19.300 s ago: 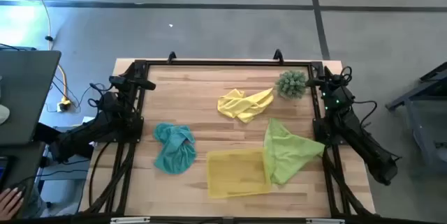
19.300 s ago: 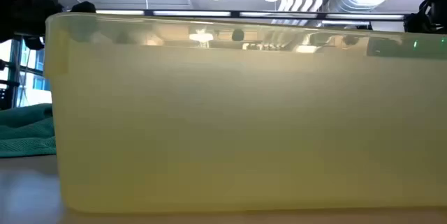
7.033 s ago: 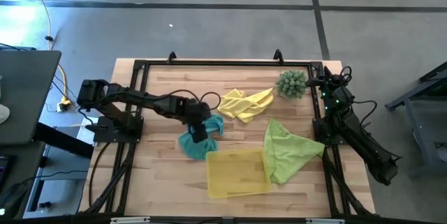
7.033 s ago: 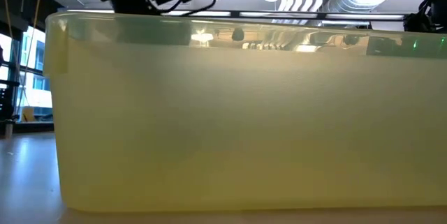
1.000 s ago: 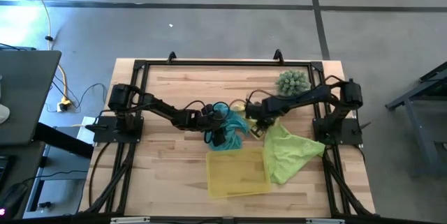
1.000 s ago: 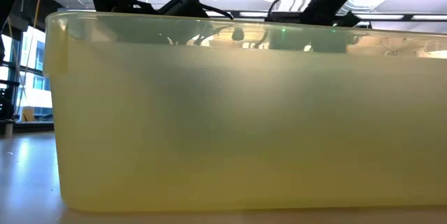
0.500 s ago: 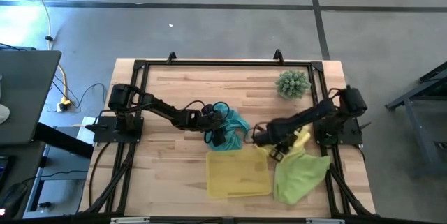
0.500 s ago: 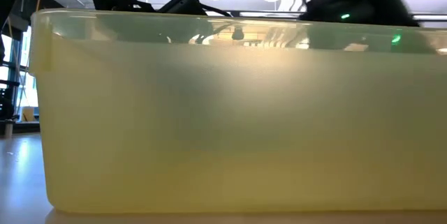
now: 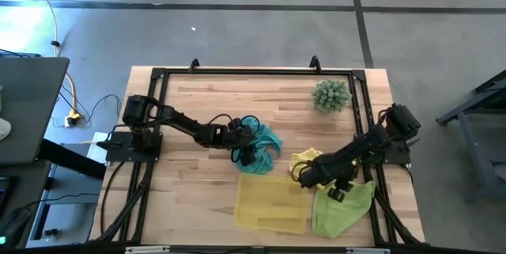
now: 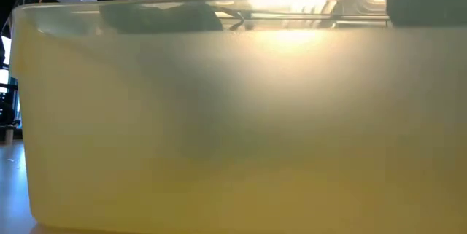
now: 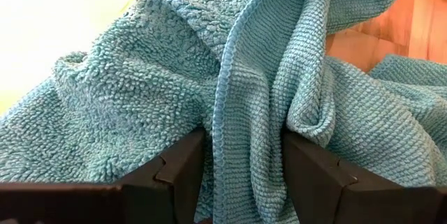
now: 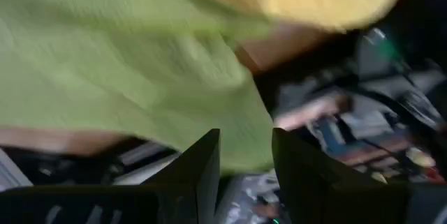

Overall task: Roll microfiber towels into tight, uniform cylinder then place into a basket
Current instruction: Fold the blue towel

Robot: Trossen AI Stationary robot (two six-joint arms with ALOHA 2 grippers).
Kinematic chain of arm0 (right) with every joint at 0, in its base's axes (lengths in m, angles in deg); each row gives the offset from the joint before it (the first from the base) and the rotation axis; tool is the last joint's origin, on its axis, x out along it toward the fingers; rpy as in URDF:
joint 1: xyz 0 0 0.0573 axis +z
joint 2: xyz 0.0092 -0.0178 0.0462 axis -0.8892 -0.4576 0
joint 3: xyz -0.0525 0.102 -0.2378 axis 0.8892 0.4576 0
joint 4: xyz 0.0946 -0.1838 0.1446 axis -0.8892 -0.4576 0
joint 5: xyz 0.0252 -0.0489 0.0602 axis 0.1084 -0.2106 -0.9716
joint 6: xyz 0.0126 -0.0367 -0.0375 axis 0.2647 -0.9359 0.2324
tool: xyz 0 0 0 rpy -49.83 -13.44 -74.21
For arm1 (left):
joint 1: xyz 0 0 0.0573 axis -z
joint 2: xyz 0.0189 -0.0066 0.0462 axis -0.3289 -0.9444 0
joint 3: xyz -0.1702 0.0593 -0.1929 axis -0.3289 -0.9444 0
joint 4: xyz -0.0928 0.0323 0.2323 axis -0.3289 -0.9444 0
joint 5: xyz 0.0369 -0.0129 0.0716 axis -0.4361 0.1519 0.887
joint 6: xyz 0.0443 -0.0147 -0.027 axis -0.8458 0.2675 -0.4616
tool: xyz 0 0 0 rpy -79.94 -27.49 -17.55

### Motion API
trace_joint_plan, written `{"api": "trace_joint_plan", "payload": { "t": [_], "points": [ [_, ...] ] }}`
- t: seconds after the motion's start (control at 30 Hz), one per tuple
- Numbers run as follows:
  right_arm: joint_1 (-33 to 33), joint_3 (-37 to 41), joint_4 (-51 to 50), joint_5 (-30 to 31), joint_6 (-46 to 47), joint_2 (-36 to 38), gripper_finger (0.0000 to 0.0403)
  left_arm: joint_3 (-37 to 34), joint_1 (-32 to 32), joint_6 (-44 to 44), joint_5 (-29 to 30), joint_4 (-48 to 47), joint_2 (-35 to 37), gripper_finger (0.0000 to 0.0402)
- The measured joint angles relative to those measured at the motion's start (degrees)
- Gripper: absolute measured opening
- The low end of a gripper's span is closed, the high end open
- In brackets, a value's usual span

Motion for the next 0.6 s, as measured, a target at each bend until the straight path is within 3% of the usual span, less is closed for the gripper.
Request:
{"api": "trace_joint_plan", "payload": {
  "t": [0.13,0.33,0.4,0.6],
  "points": [
    [0.24,-5.97,-4.60,9.14,-0.45,0.04,0.0122,-0.02,-0.02,0.00,0.02,0.09,-0.03,0.0172],
    [-2.31,-12.47,4.40,36.48,2.41,0.09,0.0122,-0.04,-0.02,0.02,0.17,0.28,-0.07,0.0172],
    [-3.67,-12.93,8.34,43.10,4.24,0.11,0.0122,-0.04,-0.02,0.02,0.17,0.30,-0.09,0.0172],
    [-8.26,-9.26,9.82,47.16,7.66,0.67,0.0122,-0.04,0.36,0.02,-0.26,0.30,-0.09,0.0172]
  ]
}}
